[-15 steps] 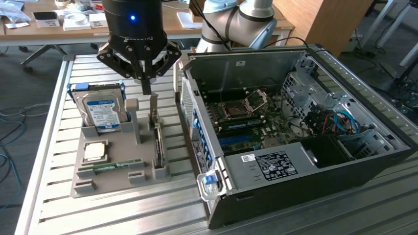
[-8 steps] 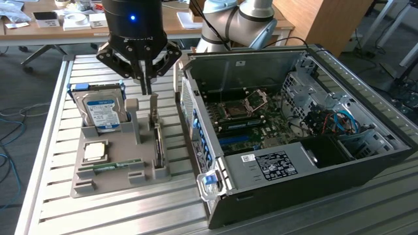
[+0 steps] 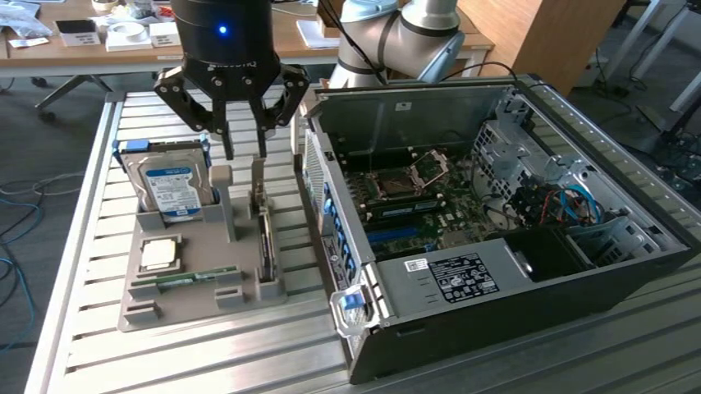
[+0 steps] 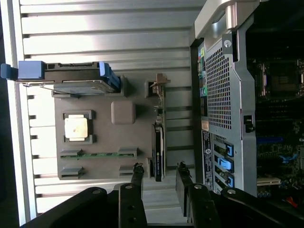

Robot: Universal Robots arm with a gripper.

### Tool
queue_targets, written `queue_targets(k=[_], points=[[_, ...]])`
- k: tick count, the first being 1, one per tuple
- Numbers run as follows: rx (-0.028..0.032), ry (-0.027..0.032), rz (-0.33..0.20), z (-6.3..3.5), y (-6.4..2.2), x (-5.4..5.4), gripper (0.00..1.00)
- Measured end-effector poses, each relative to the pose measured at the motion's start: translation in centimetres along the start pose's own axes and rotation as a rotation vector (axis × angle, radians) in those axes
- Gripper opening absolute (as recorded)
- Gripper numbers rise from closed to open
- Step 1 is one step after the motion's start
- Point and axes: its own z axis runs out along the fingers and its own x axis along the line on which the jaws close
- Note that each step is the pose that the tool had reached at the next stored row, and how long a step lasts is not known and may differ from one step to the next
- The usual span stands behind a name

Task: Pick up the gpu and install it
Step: 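Pick up the gpu and move the gpu toward the slot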

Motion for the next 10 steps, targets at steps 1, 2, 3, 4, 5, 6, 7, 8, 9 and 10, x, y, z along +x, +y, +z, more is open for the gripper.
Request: queue_targets(k=[1,2,3,4,5,6,7,8,9,10], points=[[0.0000,0.0000,0.000,0.00,0.00,0.00,0.42],[-0.0001,0.0000,0.000,0.00,0.00,0.00,0.42],[0.0000,0.0000,0.000,0.00,0.00,0.00,0.42],[0.0000,0.0000,0.000,0.00,0.00,0.00,0.42],[0.0000,0.0000,0.000,0.00,0.00,0.00,0.42],[0.0000,0.0000,0.000,0.00,0.00,0.00,0.42],[0.0000,0.0000,0.000,0.00,0.00,0.00,0.42],[0.0000,0.0000,0.000,0.00,0.00,0.00,0.42],[0.0000,0.0000,0.000,0.00,0.00,0.00,0.42],[0.0000,0.0001,0.000,0.00,0.00,0.00,0.42]])
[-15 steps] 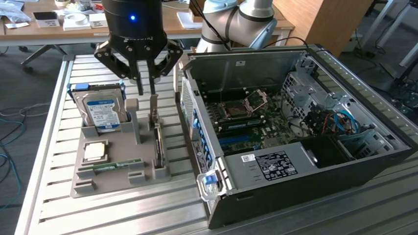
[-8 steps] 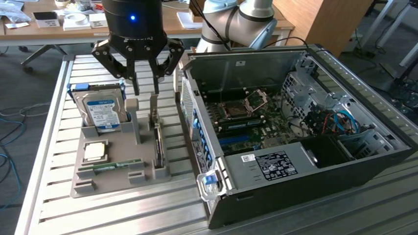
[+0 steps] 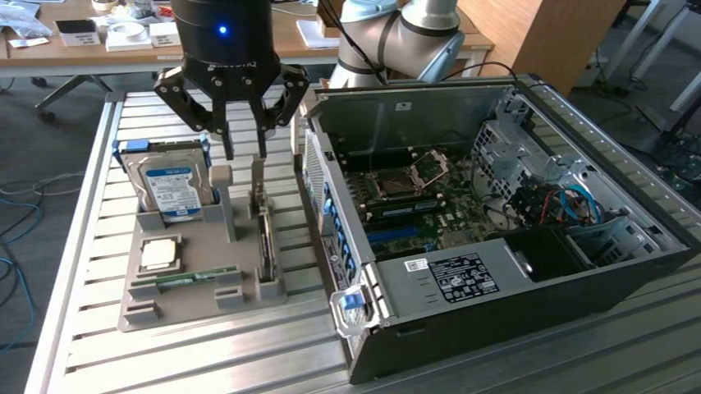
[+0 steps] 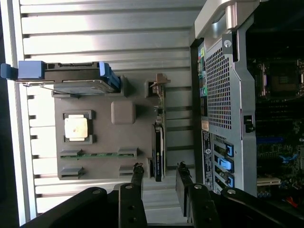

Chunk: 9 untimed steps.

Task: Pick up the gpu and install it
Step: 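Pick up the gpu and move the gpu toward the slot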

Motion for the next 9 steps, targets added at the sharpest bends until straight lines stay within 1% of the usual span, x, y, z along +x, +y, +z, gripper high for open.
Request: queue_targets(k=[4,9], points=[[-0.0001,-0.0001,0.000,0.33,-0.02,0.0,0.42],[0.0000,0.0000,0.000,1.05,-0.05,0.0,0.42]])
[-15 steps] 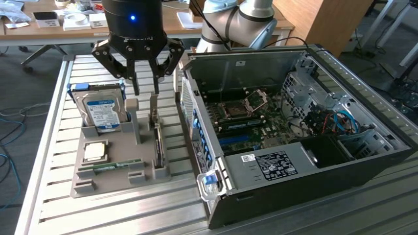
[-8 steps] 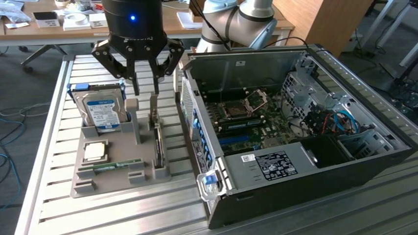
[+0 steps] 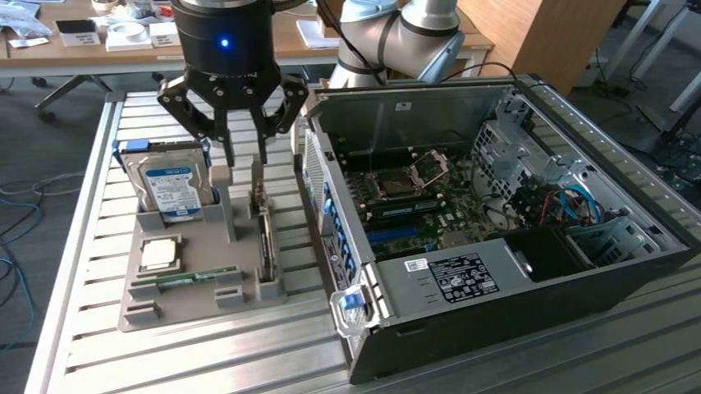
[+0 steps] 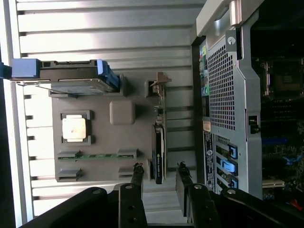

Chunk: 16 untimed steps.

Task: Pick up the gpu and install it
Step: 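Pick up the gpu and move the gpu toward the slot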

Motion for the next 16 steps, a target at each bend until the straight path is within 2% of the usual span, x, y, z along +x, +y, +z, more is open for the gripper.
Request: queue_targets(k=[5,11,16], points=[[0.0000,0.0000,0.000,0.59,-0.03,0.0,0.42],[-0.0002,-0.0003,0.000,0.82,-0.04,0.0,0.42],[-0.0001,0.0000,0.000,1.62,-0.07,0.0,0.42]])
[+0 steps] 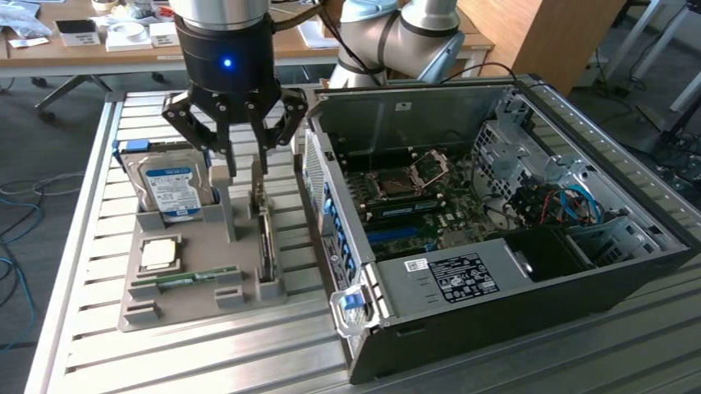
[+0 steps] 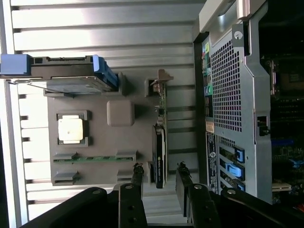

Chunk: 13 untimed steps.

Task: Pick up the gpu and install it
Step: 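Pick up the gpu and move the gpu toward the slot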

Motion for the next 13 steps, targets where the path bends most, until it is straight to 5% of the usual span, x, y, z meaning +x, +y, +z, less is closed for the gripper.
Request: queue_targets(k=[13], points=[[0.0001,0.0000,0.000,2.33,-0.11,0.1,0.42]])
